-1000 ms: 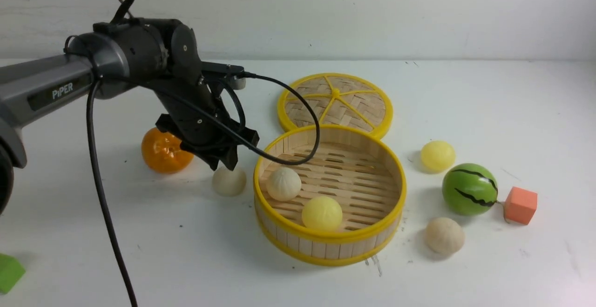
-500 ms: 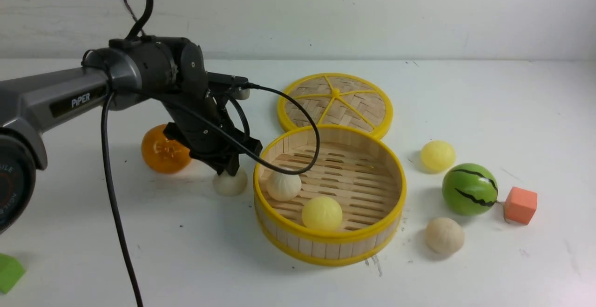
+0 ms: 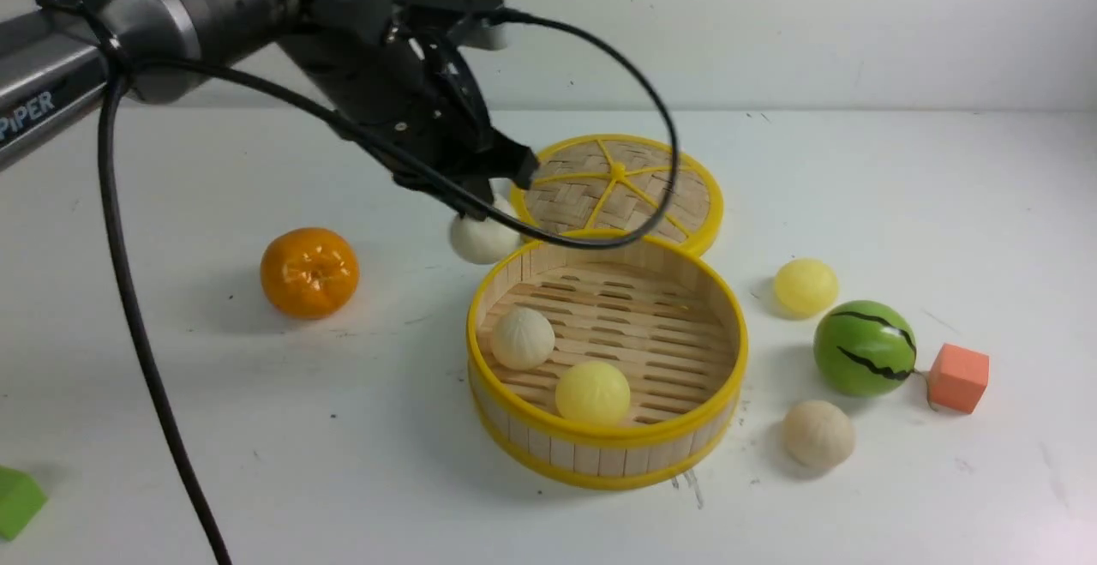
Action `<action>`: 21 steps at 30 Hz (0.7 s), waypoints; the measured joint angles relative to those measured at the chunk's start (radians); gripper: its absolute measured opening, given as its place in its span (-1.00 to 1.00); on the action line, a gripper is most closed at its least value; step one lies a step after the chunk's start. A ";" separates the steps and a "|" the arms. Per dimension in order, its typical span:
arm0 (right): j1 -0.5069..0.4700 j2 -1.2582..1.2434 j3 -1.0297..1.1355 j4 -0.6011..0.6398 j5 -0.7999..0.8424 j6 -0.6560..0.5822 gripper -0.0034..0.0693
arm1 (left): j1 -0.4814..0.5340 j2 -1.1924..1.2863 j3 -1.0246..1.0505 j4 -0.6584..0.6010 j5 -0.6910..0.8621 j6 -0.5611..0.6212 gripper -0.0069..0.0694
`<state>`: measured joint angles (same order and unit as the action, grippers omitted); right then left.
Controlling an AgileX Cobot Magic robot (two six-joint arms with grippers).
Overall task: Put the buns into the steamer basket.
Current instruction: Use the left arm to put the steamed stuffed bun into the steamer
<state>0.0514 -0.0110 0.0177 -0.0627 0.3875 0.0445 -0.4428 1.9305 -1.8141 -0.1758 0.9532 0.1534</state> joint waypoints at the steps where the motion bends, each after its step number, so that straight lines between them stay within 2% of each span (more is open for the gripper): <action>1: 0.000 0.000 0.000 0.000 0.000 0.000 -0.25 | -0.022 0.014 0.000 -0.004 -0.020 0.004 -0.85; 5: 0.000 0.000 0.000 0.000 0.000 0.000 -0.25 | -0.063 0.087 0.001 -0.005 -0.118 0.006 -0.85; 10: 0.000 0.000 0.000 0.000 0.000 0.000 -0.25 | -0.065 0.171 0.003 0.002 -0.211 0.004 -0.85; 13: 0.000 0.000 0.000 0.000 0.000 0.000 -0.25 | -0.063 0.228 0.003 0.030 -0.247 0.004 -0.78; 16: 0.000 0.000 0.000 0.000 0.000 0.000 -0.25 | -0.063 0.248 0.001 0.043 -0.256 0.004 -0.62; 17: 0.000 0.000 0.000 0.000 0.000 0.000 -0.25 | -0.063 0.251 -0.009 0.045 -0.252 -0.001 -0.43; 18: 0.000 0.000 0.000 0.000 0.000 0.000 -0.25 | -0.063 0.251 -0.010 0.045 -0.248 -0.004 -0.41; 21: 0.000 0.000 0.000 0.000 0.000 0.000 -0.25 | -0.062 0.244 -0.060 0.055 -0.157 -0.067 -0.01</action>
<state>0.0514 -0.0110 0.0177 -0.0627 0.3875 0.0445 -0.5045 2.1748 -1.8742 -0.1205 0.7967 0.0868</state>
